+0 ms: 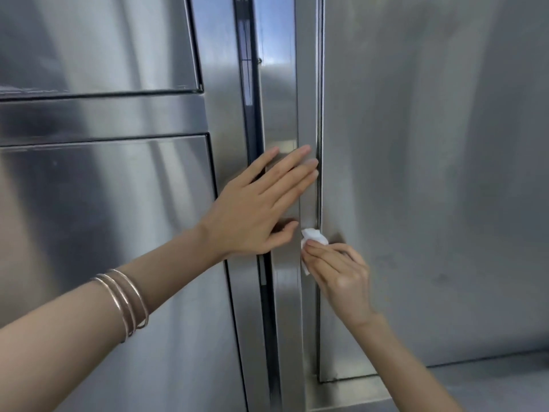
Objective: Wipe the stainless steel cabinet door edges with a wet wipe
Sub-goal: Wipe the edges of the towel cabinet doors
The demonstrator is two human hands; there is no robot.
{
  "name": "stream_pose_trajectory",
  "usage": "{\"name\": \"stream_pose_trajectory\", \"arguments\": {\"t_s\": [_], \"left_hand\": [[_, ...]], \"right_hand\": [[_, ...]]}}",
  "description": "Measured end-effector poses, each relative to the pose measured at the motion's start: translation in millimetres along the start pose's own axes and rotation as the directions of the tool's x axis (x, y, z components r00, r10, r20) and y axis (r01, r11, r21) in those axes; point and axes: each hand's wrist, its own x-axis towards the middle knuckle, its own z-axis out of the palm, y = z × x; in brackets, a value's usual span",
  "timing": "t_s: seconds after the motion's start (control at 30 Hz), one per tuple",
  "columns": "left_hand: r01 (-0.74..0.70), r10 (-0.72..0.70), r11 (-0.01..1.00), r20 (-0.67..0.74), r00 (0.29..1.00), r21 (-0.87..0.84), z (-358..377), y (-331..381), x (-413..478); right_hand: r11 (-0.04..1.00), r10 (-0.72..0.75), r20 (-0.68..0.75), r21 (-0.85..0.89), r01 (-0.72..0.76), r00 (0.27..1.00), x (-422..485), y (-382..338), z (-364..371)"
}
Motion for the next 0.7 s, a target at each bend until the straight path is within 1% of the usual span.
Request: {"name": "stream_pose_trajectory", "arguments": {"t_s": [0.1, 0.17, 0.27, 0.33, 0.37, 0.43, 0.57, 0.63, 0.7], "left_hand": [[0.011, -0.011, 1.0, -0.021, 1.0, -0.009, 5.8, 3.3, -3.4], [-0.018, 0.018, 1.0, -0.013, 1.0, 0.011, 9.3, 5.5, -8.3], [-0.043, 0.042, 0.998, 0.013, 0.999, 0.042, 10.1, 8.0, -12.3], [-0.041, 0.04, 0.998, 0.023, 0.999, 0.047, 9.1, 8.8, -12.6], [-0.041, 0.04, 0.998, 0.026, 0.999, 0.049, 9.1, 8.9, -12.7], [-0.044, 0.043, 0.997, 0.02, 0.999, 0.056, 8.9, 8.6, -12.7], [-0.064, 0.064, 0.998, -0.01, 0.998, 0.028, 10.9, 9.8, -13.3], [-0.108, 0.108, 0.994, 0.004, 0.994, 0.026, 11.9, 11.6, -16.6], [-0.17, 0.169, 0.985, 0.045, 0.985, 0.02, 14.4, 20.2, -26.7]], "right_hand": [[1.0, 0.004, -0.087, -0.007, -0.005, 0.996, 16.2, 5.1, 3.0], [1.0, 0.028, -0.098, 0.003, -0.028, 0.995, 4.2, 3.7, 6.5], [0.996, 0.091, -0.015, 0.013, -0.091, 0.996, -49.8, -12.0, 9.9], [0.995, 0.094, 0.052, 0.012, -0.095, 0.994, -75.7, -20.0, 8.7], [0.996, 0.084, 0.063, 0.016, -0.086, 0.994, -76.8, -19.6, 8.4], [0.995, 0.091, 0.033, 0.028, -0.092, 0.995, -63.0, -16.6, 10.7], [0.989, 0.142, -0.102, 0.059, -0.137, 0.985, -43.0, -14.0, 17.7], [0.989, 0.142, -0.115, 0.064, -0.135, 0.983, -52.2, -15.4, 20.8], [0.99, 0.138, -0.084, 0.048, -0.134, 0.987, -68.2, -15.8, 20.7]]}}
